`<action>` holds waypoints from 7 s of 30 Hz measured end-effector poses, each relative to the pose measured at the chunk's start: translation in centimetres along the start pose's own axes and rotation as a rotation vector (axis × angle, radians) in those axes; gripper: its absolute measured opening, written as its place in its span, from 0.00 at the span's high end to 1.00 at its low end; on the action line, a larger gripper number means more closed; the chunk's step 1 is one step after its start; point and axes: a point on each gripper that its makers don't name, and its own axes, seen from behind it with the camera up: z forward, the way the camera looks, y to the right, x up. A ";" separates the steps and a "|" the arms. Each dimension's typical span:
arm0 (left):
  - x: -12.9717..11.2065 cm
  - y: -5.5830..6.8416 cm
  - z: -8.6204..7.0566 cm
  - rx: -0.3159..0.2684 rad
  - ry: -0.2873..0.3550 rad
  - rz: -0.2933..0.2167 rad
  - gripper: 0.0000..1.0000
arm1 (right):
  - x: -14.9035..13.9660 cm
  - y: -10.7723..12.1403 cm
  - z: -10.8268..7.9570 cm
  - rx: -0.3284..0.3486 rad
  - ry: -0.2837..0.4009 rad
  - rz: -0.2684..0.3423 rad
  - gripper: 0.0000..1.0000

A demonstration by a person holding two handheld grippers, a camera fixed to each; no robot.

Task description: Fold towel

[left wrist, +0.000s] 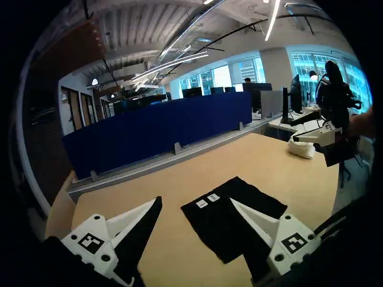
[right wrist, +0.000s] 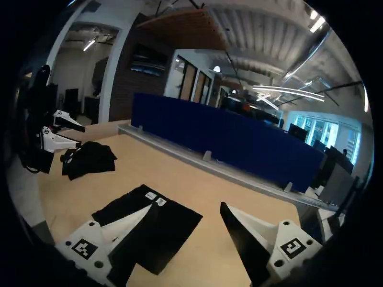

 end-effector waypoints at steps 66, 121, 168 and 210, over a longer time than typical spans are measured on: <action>-25.1 9.1 5.9 -0.256 -0.547 -0.009 0.09 | -26.7 -8.4 3.9 0.256 -0.491 0.017 0.13; -24.7 10.1 5.3 -0.212 -0.594 -0.052 0.92 | -26.5 -9.1 2.6 0.302 -0.528 0.069 0.87; -16.7 10.5 -2.2 -0.209 -0.572 -0.159 0.92 | -17.0 -8.2 -3.5 0.323 -0.458 0.081 0.87; -16.4 4.1 11.3 -0.160 -0.541 -0.136 0.93 | -17.7 -2.6 9.2 0.257 -0.479 0.109 0.87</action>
